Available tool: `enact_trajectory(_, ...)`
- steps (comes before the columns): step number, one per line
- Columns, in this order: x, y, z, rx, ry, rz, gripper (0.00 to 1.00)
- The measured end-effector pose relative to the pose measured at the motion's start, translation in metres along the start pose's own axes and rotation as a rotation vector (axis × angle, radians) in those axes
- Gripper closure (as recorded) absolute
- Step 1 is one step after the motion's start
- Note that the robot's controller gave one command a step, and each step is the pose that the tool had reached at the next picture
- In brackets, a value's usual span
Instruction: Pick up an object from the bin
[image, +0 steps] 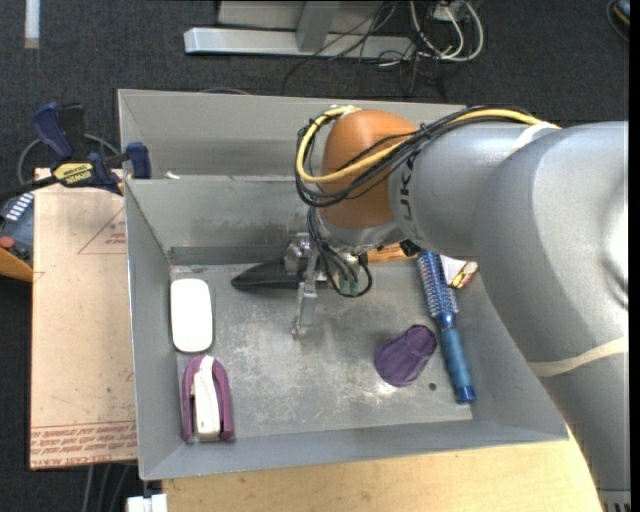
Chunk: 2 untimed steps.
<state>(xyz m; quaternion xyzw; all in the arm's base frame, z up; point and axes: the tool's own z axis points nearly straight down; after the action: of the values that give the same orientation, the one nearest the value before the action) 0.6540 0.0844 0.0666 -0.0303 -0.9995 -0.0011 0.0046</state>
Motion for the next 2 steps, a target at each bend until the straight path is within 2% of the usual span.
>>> enact_trajectory(1,0.0030,0.0068,-0.0193,-0.002,-0.013,0.057,1.00)
enact_trajectory(2,0.0029,0.0066,-0.0193,-0.002,-0.013,0.058,1.00)
